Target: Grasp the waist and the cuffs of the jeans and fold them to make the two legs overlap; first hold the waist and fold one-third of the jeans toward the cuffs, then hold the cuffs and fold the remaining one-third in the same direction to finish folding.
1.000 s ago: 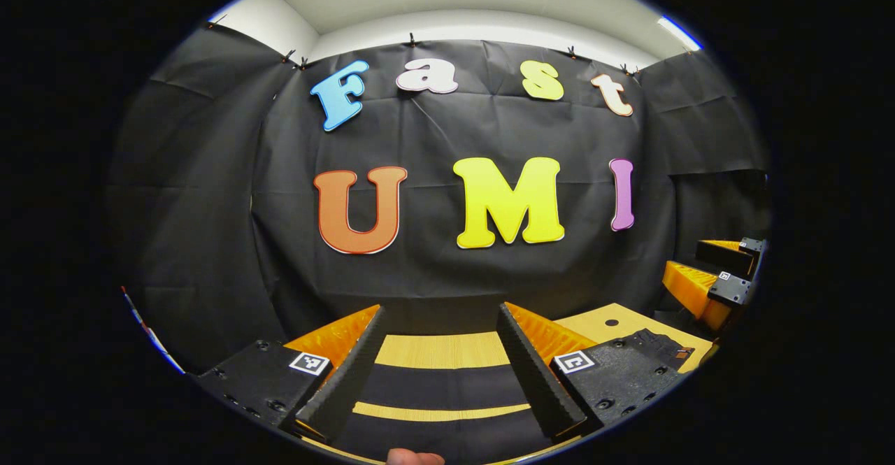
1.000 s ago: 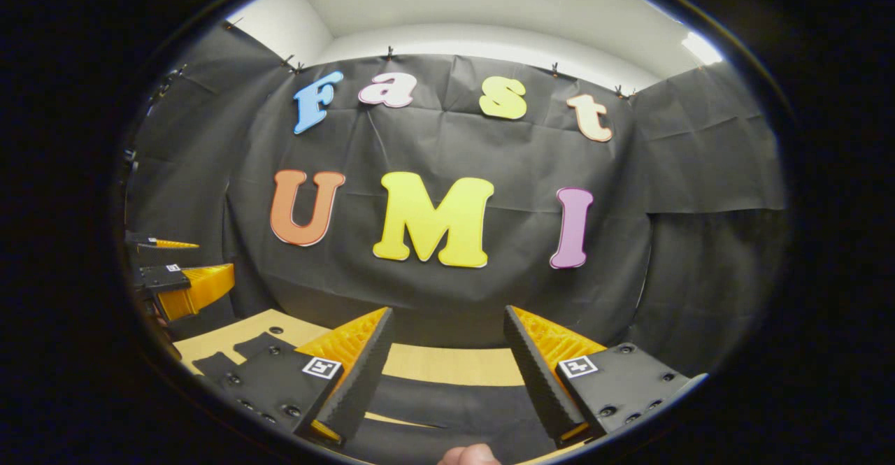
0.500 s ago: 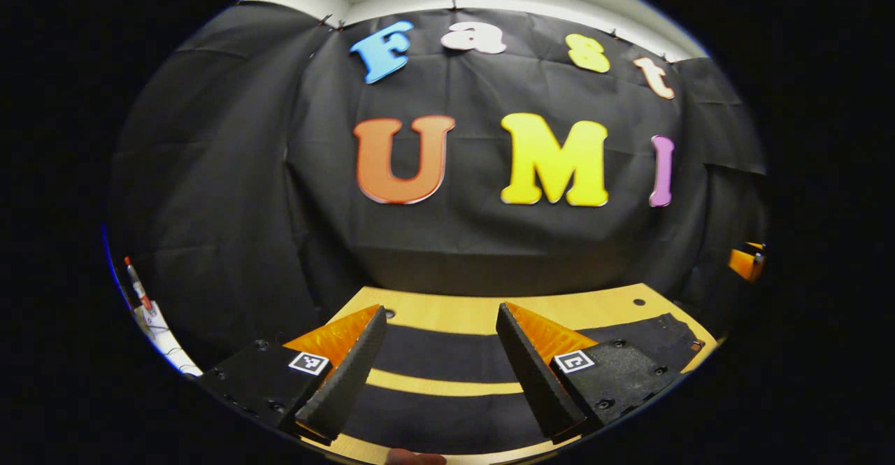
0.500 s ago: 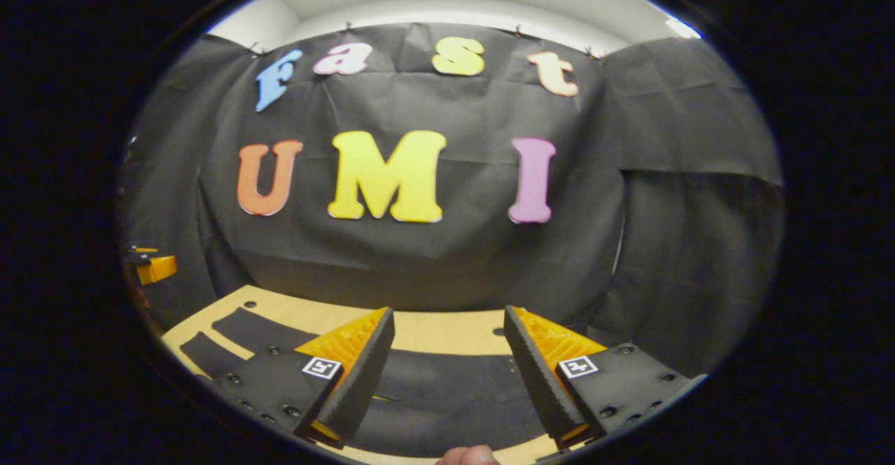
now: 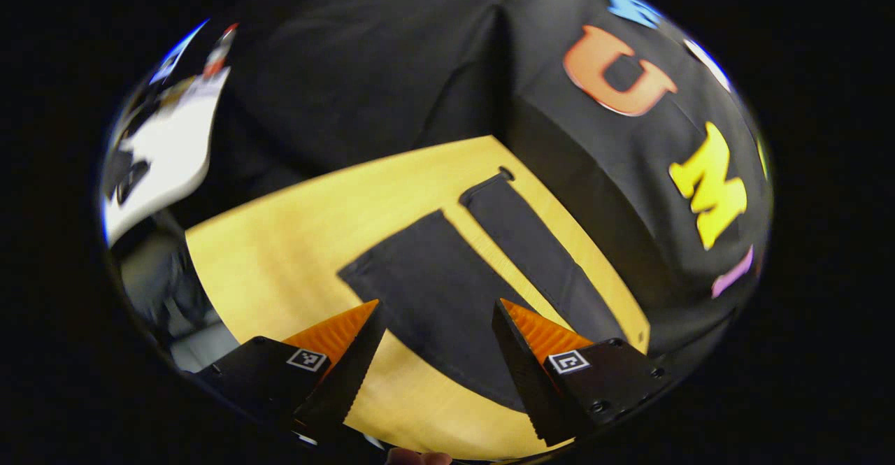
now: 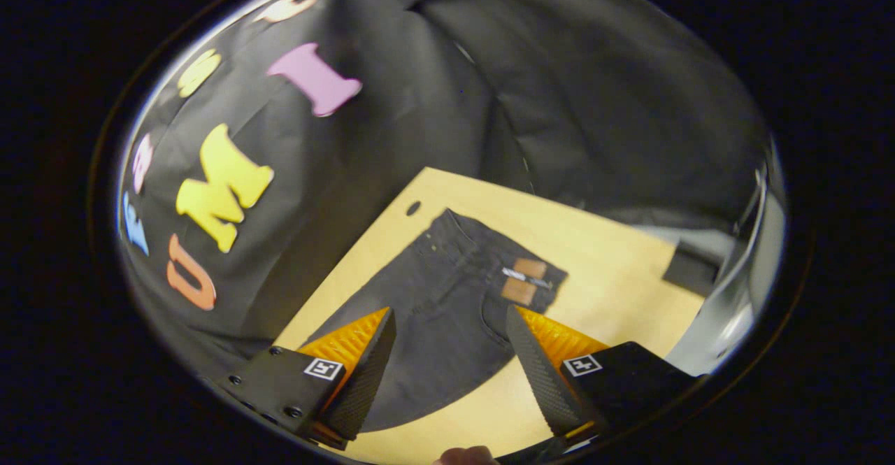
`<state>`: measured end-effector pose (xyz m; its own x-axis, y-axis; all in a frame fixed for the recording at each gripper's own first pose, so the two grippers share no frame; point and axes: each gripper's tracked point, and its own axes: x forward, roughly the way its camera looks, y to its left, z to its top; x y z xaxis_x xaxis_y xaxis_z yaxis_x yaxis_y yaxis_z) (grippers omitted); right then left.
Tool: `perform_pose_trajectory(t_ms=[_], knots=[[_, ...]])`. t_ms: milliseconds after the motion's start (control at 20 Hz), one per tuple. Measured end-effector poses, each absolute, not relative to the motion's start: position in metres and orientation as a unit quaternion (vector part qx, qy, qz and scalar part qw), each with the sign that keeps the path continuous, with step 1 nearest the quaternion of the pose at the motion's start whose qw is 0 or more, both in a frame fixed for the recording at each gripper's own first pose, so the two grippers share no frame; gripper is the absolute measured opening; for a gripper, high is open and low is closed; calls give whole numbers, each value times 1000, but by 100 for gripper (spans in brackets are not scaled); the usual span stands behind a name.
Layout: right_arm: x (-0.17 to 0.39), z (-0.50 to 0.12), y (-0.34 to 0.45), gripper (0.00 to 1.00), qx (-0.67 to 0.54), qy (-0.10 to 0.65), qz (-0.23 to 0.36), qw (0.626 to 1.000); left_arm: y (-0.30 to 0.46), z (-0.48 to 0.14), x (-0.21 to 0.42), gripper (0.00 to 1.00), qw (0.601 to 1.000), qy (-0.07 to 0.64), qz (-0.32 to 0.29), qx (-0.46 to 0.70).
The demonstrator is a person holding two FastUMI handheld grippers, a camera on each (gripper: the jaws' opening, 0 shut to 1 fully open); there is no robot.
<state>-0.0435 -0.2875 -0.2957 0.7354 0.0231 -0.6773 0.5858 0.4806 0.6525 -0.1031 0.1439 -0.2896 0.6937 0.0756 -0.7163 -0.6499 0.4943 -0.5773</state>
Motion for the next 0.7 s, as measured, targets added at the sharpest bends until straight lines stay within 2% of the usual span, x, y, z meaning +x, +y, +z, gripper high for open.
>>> perform_pose_trajectory(t_ms=[150,350,650,700], knots=[[-54,-336,-290,98,536,335,-191,751,137,-312,-103,99,733,323,249,-544],[-50,-360,-291,98,583,339,-205,710,134,-329,-94,100,673,324,265,-609],[-52,-366,-302,98,607,337,-225,684,145,-334,-72,99,662,313,260,-629],[-50,-368,-303,92,610,335,-226,682,147,-334,-69,100,662,311,259,-631]])
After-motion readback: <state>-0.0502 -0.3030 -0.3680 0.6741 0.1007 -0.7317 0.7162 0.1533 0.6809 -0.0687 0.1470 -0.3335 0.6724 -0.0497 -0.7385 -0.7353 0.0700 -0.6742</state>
